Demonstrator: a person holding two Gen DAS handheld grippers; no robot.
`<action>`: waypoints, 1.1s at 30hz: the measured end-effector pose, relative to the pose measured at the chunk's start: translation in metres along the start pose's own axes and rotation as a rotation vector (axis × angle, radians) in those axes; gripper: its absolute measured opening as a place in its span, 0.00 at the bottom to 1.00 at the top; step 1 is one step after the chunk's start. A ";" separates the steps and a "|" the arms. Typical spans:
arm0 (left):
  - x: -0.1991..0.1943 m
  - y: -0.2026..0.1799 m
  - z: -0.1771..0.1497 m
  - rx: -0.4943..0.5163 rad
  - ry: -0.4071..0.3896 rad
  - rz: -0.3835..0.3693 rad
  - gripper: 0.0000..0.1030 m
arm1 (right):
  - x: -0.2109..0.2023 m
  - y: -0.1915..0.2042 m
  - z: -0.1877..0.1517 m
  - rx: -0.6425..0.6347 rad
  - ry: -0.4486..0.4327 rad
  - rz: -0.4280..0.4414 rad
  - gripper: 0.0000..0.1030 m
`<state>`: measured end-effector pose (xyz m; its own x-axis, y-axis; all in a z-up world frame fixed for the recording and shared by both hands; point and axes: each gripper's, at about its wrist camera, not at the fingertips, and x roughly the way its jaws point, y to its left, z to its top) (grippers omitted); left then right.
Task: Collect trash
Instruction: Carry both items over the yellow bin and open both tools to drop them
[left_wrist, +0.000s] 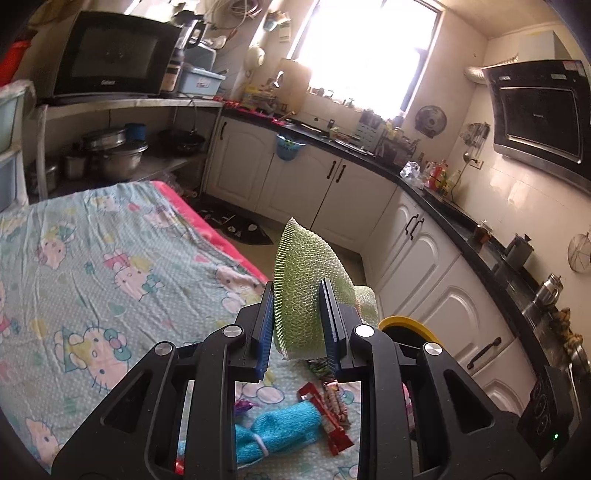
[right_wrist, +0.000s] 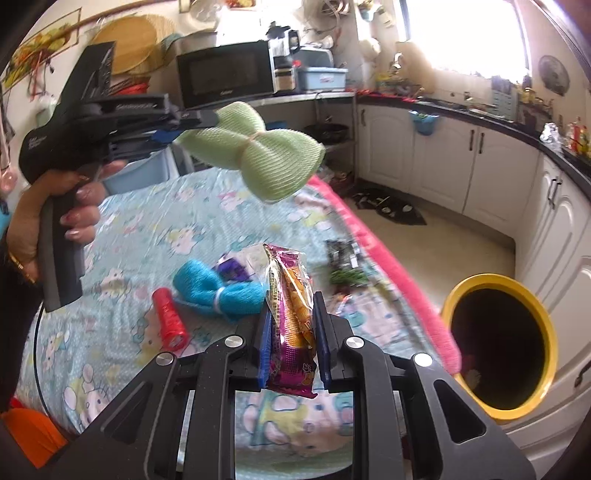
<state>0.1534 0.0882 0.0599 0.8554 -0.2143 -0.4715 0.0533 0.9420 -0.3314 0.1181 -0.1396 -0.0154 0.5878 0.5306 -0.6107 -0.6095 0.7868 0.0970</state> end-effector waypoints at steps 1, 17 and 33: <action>-0.001 -0.004 0.000 0.008 -0.003 -0.001 0.17 | -0.005 -0.005 0.001 0.007 -0.010 -0.011 0.19; 0.017 -0.077 0.006 0.133 -0.008 -0.073 0.17 | -0.050 -0.071 0.005 0.120 -0.110 -0.145 0.19; 0.053 -0.139 -0.004 0.217 0.026 -0.154 0.17 | -0.092 -0.136 0.000 0.243 -0.194 -0.281 0.19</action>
<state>0.1892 -0.0550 0.0772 0.8153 -0.3631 -0.4510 0.2930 0.9306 -0.2195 0.1468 -0.2955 0.0273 0.8165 0.3164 -0.4829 -0.2819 0.9485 0.1448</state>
